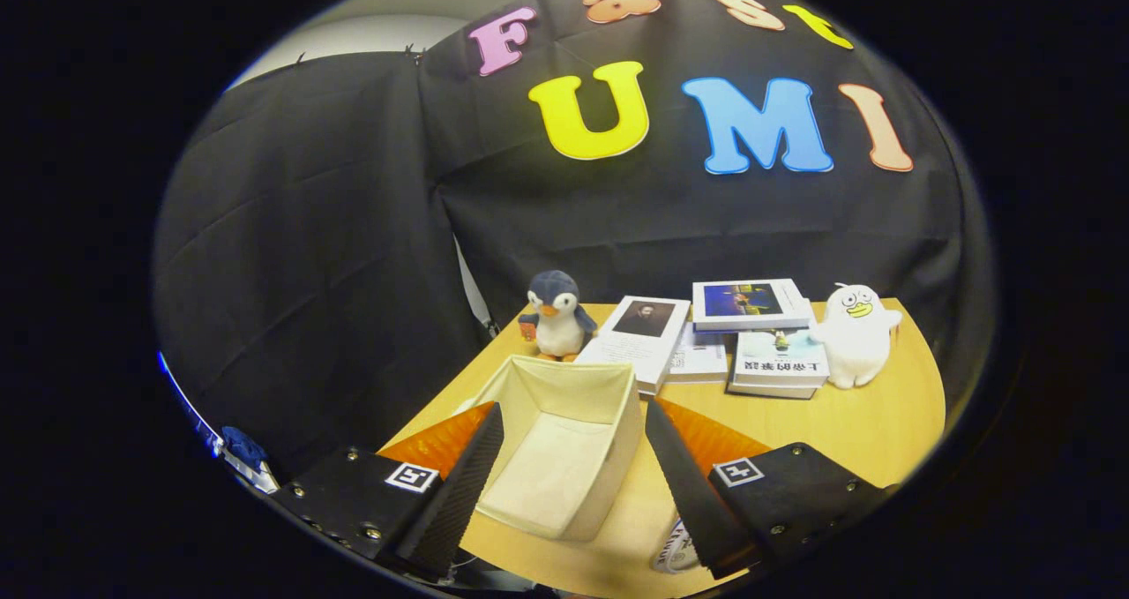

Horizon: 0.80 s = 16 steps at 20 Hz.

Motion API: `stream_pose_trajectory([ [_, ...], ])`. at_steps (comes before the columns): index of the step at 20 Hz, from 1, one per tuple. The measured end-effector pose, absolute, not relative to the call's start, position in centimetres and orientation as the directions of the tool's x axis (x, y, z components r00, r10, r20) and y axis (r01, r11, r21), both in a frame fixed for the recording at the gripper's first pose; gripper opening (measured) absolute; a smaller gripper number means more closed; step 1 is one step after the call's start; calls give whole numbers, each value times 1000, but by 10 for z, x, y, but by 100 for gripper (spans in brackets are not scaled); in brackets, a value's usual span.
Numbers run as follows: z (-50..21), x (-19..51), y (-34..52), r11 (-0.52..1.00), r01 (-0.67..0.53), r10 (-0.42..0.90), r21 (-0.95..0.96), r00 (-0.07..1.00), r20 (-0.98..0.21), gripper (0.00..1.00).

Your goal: Open the storage box then place both shoes into the box .Put the left shoe in first, then the right shoe, with the right side of both shoes facing outward in a uniform manner.

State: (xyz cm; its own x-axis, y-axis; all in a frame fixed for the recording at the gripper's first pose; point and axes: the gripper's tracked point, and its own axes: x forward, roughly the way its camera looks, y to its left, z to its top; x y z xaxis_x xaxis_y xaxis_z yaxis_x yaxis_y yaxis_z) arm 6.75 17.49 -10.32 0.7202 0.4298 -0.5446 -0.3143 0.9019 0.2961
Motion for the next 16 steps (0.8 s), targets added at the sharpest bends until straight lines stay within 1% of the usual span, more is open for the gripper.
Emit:
stream_pose_trajectory([
  [8,-179,65,103,954,-213,299,209,687,-663,98],
  [12,-216,60,81,965,-167,261,201,644,-719,98],
  [16,-252,48,65,968,-125,250,219,585,-771,98],
])
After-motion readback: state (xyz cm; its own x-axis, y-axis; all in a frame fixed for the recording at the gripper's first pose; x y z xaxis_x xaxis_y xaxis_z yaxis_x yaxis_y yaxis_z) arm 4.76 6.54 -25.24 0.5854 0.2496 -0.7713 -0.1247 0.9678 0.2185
